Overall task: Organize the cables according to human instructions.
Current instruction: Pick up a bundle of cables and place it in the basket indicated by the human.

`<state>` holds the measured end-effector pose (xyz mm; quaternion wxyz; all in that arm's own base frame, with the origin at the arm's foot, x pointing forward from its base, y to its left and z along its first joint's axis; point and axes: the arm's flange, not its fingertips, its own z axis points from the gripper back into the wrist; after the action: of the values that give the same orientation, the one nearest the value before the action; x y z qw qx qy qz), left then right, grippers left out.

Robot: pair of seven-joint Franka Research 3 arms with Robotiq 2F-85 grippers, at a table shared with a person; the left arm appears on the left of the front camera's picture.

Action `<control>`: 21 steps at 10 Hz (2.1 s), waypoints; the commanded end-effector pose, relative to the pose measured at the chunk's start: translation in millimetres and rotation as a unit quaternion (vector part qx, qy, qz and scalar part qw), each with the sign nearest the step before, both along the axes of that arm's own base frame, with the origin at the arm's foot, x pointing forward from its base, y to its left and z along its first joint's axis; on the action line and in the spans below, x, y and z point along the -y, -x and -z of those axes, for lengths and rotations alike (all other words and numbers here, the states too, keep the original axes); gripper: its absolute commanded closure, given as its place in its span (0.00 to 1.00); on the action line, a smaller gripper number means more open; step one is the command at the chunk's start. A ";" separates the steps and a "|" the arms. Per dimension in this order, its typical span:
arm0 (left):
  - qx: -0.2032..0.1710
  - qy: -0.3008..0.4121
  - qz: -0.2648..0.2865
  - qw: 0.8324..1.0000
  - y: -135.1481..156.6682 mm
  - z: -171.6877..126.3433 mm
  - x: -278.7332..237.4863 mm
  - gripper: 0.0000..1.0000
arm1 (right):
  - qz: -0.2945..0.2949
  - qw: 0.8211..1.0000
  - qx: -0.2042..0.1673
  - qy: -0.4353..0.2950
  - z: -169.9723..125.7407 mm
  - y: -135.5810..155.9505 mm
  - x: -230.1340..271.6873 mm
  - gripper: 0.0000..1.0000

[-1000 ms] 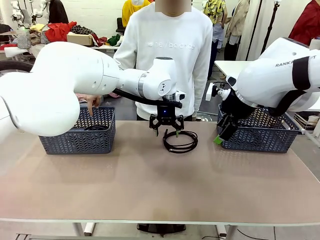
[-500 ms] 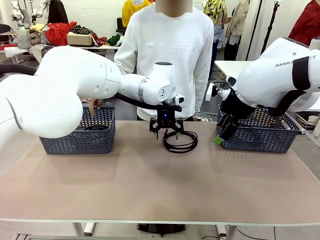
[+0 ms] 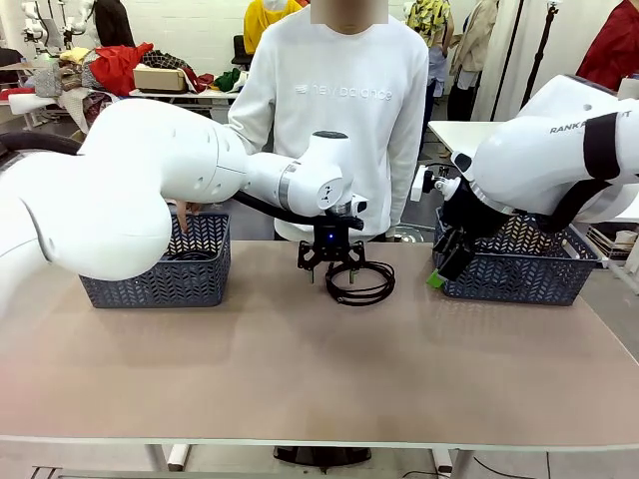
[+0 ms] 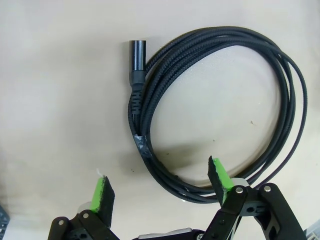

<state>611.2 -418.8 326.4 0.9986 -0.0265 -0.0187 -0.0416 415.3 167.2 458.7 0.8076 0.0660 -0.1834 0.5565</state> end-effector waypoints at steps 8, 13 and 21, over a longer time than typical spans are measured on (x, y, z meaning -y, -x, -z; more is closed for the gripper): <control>0.017 -0.017 -0.011 1.000 -6.5 11.2 0.9 0.29 | -0.001 1.000 0.001 0.001 0.3 0.9 -0.8 0.00; 0.029 -0.015 -0.006 0.999 -7.5 11.1 2.2 0.77 | -0.001 1.000 0.001 0.001 0.3 0.9 -0.8 0.00; 0.024 -0.003 -0.023 0.999 12.3 -35.5 -15.2 1.00 | -0.001 1.000 0.001 0.001 0.3 0.9 -0.8 0.00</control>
<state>614.2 -418.0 344.2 0.9978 -0.0241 -0.0438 -0.0443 415.3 167.2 458.8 0.8076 0.0660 -0.1834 0.5566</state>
